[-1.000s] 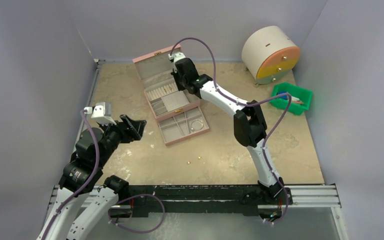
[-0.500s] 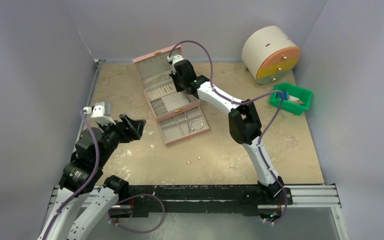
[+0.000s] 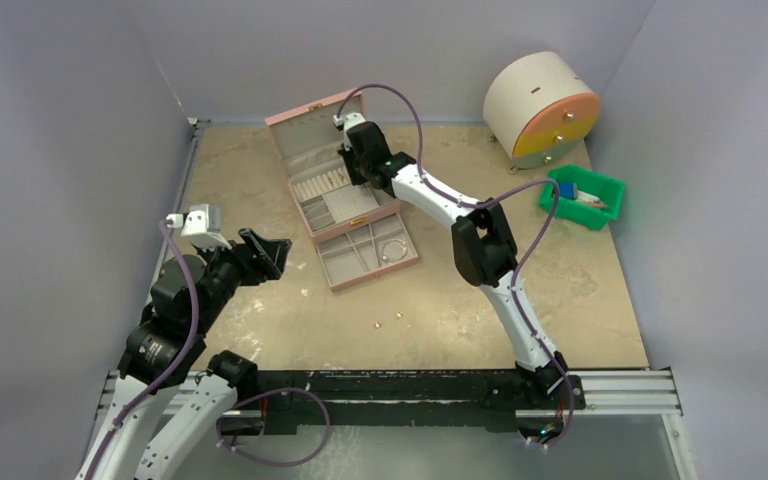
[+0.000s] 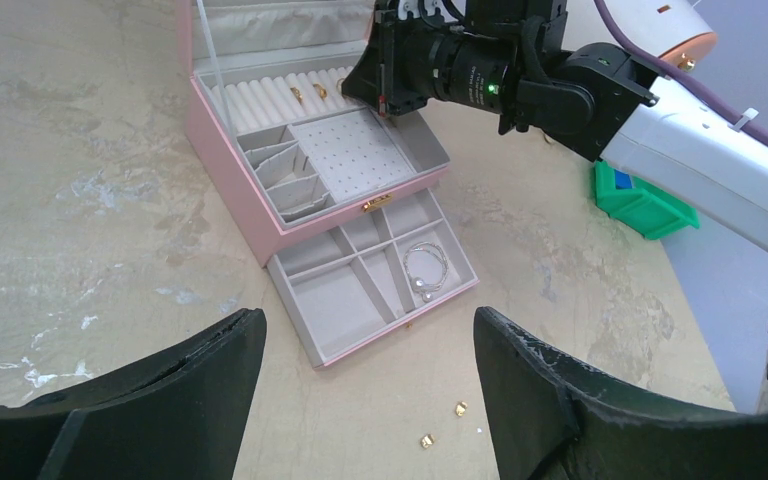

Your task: Organize the mixed jewelry

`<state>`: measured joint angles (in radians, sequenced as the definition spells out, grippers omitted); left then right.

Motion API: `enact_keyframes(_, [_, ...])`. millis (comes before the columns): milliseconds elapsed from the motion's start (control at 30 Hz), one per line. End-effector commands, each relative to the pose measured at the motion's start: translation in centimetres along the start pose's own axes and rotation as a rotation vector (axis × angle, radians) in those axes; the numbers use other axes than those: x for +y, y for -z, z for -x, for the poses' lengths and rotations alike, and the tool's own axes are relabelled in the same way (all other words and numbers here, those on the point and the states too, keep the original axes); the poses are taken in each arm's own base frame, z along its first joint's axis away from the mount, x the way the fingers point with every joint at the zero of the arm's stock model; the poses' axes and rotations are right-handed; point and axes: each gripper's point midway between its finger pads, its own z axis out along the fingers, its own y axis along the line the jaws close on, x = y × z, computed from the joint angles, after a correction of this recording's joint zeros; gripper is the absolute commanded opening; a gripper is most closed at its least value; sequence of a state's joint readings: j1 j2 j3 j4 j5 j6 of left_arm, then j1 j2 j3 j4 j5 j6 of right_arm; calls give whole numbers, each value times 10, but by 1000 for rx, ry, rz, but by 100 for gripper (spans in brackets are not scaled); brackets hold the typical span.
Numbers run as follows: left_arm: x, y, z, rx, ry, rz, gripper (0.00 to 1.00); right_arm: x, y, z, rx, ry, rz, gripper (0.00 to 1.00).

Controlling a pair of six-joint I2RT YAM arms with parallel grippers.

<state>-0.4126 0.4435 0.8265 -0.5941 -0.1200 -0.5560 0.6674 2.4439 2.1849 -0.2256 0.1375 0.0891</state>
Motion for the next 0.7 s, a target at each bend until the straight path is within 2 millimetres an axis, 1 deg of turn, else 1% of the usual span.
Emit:
enact_keyframes(0, [-2,2,13,-47,-6,-4,75,-3,3,25,-60,-20,4,0])
enact_keyframes(267, [-1,1,13,-46,-5,-1,75,1,-11,3,-14,-23,19,0])
enact_keyframes(467, [-1,0,12,-42,-5,3,75,4,-27,-20,33,-34,26,0])
enact_keyframes(667, [0,-2,12,-39,-6,5,75,2,-40,-44,82,-42,20,0])
